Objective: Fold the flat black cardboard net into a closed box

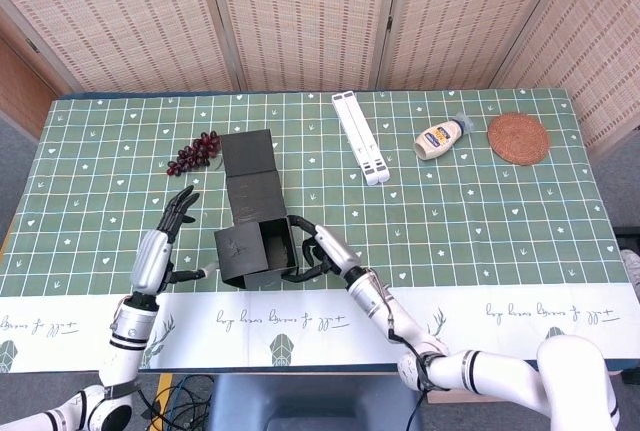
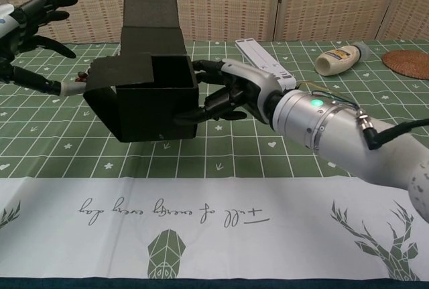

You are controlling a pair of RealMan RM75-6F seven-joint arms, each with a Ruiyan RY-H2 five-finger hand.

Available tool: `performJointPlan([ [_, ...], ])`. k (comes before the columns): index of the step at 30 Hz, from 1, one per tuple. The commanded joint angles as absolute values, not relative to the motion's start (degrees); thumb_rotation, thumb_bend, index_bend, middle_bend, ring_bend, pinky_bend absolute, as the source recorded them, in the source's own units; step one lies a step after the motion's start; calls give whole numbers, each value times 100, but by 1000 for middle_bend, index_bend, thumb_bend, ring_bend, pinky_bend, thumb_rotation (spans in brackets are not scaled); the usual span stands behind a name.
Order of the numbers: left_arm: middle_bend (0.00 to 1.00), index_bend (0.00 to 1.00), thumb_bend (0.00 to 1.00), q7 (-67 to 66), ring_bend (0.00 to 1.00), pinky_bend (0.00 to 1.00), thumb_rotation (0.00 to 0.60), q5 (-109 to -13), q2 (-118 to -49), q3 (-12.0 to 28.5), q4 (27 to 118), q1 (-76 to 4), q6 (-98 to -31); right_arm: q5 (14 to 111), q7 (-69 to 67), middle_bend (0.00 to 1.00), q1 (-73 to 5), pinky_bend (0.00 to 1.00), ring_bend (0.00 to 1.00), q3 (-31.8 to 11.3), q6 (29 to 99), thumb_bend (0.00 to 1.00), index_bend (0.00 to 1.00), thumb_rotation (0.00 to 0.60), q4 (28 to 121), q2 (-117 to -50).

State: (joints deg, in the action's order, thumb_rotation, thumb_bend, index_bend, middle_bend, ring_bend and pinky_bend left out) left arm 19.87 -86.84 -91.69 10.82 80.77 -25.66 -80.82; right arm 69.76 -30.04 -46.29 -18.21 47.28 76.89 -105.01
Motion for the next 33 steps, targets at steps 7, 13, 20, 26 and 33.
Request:
performJointPlan([
  [7,74,181,0,1849,141,408,600,-9146,-9727,745,6912,-2735,-8165,6792,-2711,358,-4731,1000,773,-1799,4570,196,210,600,7475,-10693],
  [13,95,190,0,1897,156,420,600,-9284,-9954,611,6475,-2780,-8222,6747,-2613,358,-4754,1000,773,-1774,4497,195,210,600,7291,-10789],
  [20,122,208,0,1787,238,472,600,-9544,-10194,494,5902,-2906,-8360,6722,-2600,358,-4769,1000,773,-1764,4401,195,210,600,7102,-10894],
  [26,200,246,0,1875,452,559,600,-9758,-10486,426,5168,-3061,-8543,6800,-2641,358,-4775,1000,774,-1726,4338,195,210,600,6942,-10956],
  [33,254,281,0,1947,531,571,600,-9733,-10743,418,4554,-3096,-8700,6972,-2788,358,-4772,1000,773,-1695,4291,198,211,600,6883,-10924],
])
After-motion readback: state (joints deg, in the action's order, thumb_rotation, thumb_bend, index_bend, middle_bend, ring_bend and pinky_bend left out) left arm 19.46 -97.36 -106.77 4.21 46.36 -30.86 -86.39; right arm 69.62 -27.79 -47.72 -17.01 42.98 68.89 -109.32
